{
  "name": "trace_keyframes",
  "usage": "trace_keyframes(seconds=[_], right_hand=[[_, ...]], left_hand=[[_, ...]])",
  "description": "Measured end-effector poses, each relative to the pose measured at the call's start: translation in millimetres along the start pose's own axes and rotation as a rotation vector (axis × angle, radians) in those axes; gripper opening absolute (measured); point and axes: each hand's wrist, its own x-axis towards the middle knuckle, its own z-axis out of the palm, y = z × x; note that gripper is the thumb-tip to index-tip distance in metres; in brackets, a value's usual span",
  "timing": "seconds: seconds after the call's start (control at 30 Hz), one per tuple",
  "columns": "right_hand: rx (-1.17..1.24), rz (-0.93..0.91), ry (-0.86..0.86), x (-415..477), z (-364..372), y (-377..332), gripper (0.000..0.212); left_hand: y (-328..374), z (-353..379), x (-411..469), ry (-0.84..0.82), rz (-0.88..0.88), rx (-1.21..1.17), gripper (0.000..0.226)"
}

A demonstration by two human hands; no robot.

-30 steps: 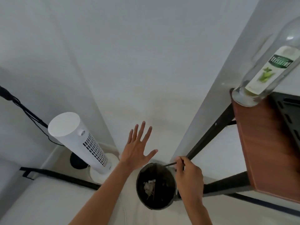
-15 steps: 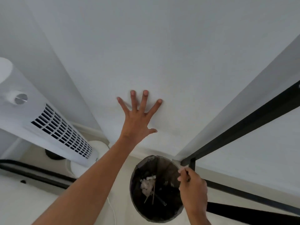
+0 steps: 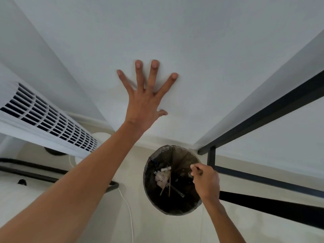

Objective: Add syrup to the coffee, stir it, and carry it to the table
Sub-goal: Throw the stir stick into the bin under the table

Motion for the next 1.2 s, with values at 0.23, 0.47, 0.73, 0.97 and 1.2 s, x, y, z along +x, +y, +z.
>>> trace_keyframes(seconds=[0.23,0.47,0.73,0.97,1.2], right_hand=[[0.004,-0.004,-0.006,13,13,2,0.022],[0.025,0.024,-0.022,24,21,8,0.018],[-0.009,0.068,-0.101,21,12,12,0.031],[-0.129,-0.074,-0.13,17,-12,-3,0.034],[-0.181,-0.157,-0.234,-17,-66,-40,0.059]], left_hand=[[0,-2,0,0.01,0.003,0.028,0.16],[1,-4,0,-0.007,-0.013,0.037,0.16],[6,-12,-3,-0.067,-0.036,0.048,0.155],[15,-25,-10,-0.144,-0.056,0.068,0.153],[26,-81,-53,-0.456,-0.062,0.026,0.13]])
